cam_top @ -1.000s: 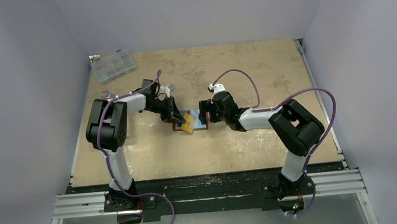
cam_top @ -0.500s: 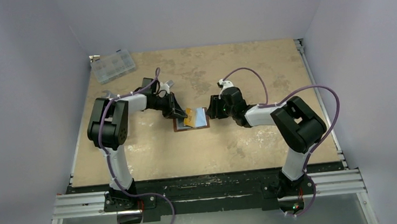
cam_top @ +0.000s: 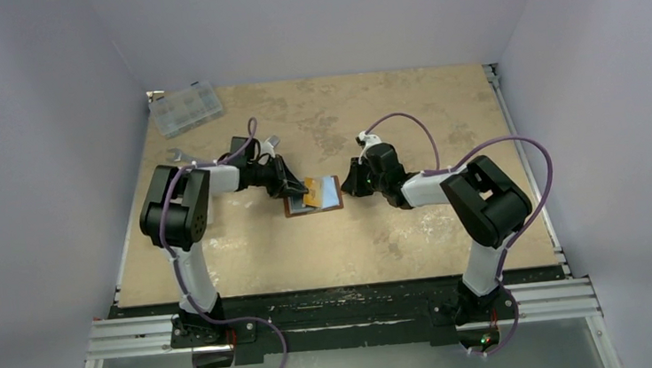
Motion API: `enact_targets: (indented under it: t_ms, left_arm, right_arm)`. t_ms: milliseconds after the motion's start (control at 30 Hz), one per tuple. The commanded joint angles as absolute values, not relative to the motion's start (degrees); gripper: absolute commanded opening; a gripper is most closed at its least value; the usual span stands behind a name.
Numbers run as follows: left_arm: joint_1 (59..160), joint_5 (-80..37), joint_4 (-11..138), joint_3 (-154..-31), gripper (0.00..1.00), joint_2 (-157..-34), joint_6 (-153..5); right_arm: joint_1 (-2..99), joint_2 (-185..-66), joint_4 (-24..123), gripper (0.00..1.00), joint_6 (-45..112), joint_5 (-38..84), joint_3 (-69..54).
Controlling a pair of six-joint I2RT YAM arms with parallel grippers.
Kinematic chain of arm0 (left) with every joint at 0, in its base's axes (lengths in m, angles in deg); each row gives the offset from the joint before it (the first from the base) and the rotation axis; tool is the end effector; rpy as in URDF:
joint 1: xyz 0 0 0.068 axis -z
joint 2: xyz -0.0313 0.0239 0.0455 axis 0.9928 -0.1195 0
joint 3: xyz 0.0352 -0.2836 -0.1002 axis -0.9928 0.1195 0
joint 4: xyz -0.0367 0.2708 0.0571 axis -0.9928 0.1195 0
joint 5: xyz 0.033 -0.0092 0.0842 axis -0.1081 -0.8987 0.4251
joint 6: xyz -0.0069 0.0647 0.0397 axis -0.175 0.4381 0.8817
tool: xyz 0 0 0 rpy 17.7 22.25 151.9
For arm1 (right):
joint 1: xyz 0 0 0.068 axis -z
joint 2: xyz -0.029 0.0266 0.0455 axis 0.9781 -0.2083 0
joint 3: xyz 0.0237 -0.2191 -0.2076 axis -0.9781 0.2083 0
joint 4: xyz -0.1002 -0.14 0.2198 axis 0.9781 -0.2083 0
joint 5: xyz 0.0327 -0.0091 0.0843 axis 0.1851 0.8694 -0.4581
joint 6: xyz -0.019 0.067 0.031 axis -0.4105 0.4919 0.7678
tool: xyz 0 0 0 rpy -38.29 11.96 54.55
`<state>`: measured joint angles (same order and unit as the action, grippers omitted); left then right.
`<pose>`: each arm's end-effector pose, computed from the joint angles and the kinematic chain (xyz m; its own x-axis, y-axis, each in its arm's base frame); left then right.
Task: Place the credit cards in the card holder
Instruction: Insert the credit card into the card holder.
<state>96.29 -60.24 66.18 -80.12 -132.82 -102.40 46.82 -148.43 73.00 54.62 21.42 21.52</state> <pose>0.3884 -0.1394 0.1138 -0.9727 -0.2221 -0.0672 -0.0681 0.5502 -0.8323 0.3348 0.2141 0.1336 -0.7151 0.1071 -0.6908 -0.3233 0.8254 0.4627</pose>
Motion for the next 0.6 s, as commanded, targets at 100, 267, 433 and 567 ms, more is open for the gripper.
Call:
enact_targets:
  t_ms: [100,267,433,567]
  left_arm:
    - [97.02,-54.89,60.84,-76.19,0.0,-128.7,-104.66]
    - [97.02,-51.78,59.1,-74.15,0.0,-126.75,-104.77]
    - [97.2,-49.07,54.44,-71.02,0.0,-124.58,-108.3]
    - [98.08,-48.03,51.55,-68.6,0.0,-123.6,-110.42]
  right_arm:
    - [45.91,-149.17,73.42,0.0,55.15,17.52,21.85]
    - [45.96,-149.06,73.42,0.0,55.16,17.43,21.9]
    - [45.97,-149.08,73.42,0.0,55.02,17.26,21.94]
    - [45.9,-149.08,73.5,0.0,54.97,17.12,21.93]
